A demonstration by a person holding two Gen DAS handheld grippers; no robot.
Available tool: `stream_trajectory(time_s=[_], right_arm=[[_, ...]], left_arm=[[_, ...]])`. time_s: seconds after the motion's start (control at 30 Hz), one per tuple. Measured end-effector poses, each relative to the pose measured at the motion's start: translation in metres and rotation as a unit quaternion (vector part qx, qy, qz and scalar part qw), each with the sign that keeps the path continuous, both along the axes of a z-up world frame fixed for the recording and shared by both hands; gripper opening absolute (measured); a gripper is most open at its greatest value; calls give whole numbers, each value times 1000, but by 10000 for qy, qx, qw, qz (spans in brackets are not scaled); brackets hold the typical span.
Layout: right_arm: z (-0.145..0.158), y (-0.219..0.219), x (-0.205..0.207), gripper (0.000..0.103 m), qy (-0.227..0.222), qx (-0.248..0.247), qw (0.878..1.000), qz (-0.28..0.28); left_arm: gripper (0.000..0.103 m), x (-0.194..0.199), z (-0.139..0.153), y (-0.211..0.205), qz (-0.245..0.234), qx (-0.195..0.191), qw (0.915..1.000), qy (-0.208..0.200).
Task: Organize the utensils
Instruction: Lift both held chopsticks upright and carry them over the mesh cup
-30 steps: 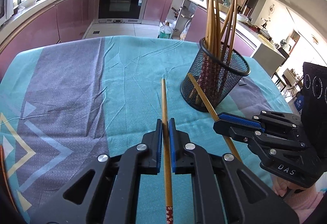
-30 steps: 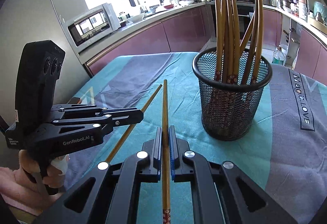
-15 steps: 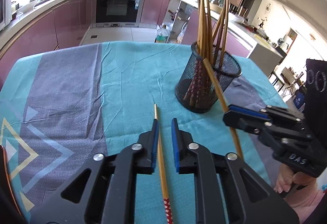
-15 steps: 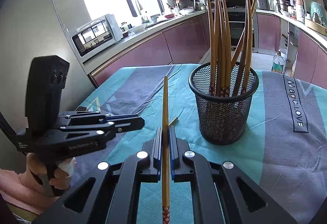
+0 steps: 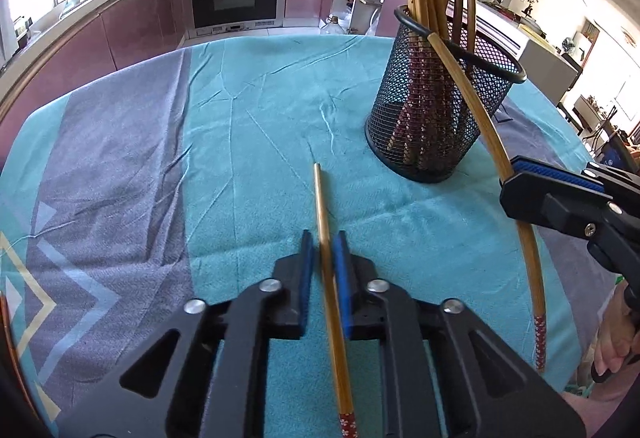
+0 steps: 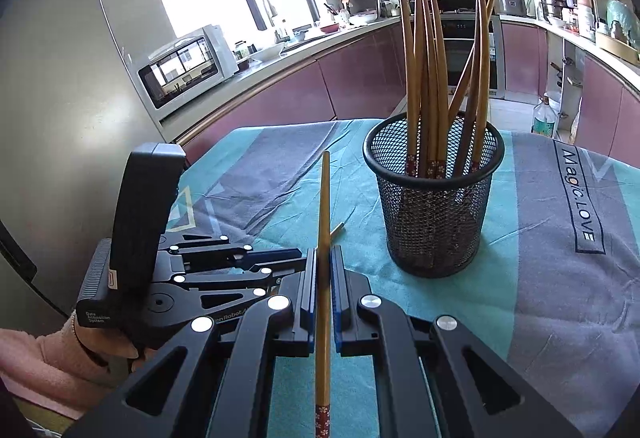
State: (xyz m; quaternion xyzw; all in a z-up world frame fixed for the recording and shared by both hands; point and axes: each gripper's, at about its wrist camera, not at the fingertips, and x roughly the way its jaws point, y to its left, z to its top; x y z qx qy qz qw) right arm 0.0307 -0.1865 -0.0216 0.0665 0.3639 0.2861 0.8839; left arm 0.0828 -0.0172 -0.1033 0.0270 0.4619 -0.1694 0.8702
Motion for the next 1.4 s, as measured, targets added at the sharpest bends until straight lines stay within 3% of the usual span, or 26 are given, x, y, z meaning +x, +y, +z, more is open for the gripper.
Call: stream_trajectory(time_s=[0.3, 0.63, 1.1, 1.4], right_arm=[[4, -3, -1, 5, -85, 1, 10000, -39], [15, -10, -5, 5, -258, 87, 9996, -107], [49, -31, -12, 5, -773, 276, 9962, -280], [80, -40, -11, 5, -1204, 313, 9915, -369]], left_arm=[[7, -4, 3, -1, 32, -106, 9999, -33], [7, -15, 30, 8, -78, -483, 9986, -194], [7, -37, 104, 36, -474, -1543, 9843, -712], [7, -44, 159, 47, -488, -1890, 9723, -1284]])
